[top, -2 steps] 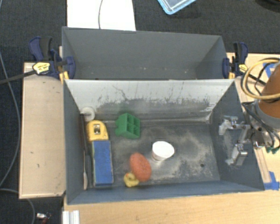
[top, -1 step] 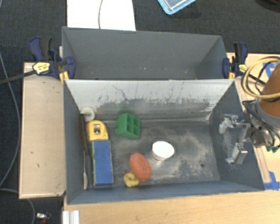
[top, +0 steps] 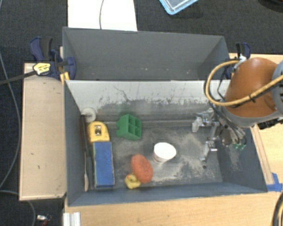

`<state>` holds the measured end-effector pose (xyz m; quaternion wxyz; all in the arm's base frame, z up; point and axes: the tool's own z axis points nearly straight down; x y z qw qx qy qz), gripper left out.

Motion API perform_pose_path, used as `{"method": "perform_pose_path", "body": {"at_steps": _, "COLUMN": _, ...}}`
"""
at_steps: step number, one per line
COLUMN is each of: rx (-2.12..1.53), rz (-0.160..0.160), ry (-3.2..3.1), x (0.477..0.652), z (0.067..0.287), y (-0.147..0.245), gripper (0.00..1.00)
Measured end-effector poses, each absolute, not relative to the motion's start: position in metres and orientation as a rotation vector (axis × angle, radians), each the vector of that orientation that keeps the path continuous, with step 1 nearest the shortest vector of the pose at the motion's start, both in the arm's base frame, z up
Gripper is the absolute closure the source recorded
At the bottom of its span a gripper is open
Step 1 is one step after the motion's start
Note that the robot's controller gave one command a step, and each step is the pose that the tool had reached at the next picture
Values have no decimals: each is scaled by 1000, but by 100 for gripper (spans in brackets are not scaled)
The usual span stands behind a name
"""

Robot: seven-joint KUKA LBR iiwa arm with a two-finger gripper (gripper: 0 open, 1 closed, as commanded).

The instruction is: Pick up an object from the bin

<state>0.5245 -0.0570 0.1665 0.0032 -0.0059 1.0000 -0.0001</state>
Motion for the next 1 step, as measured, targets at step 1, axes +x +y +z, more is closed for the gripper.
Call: {"method": "perform_pose_path", "body": {"at_steps": 1, "rx": -154, "rz": -2, "ry": 3129, "x": 535, "z": 140, "y": -55, "gripper": 0}}
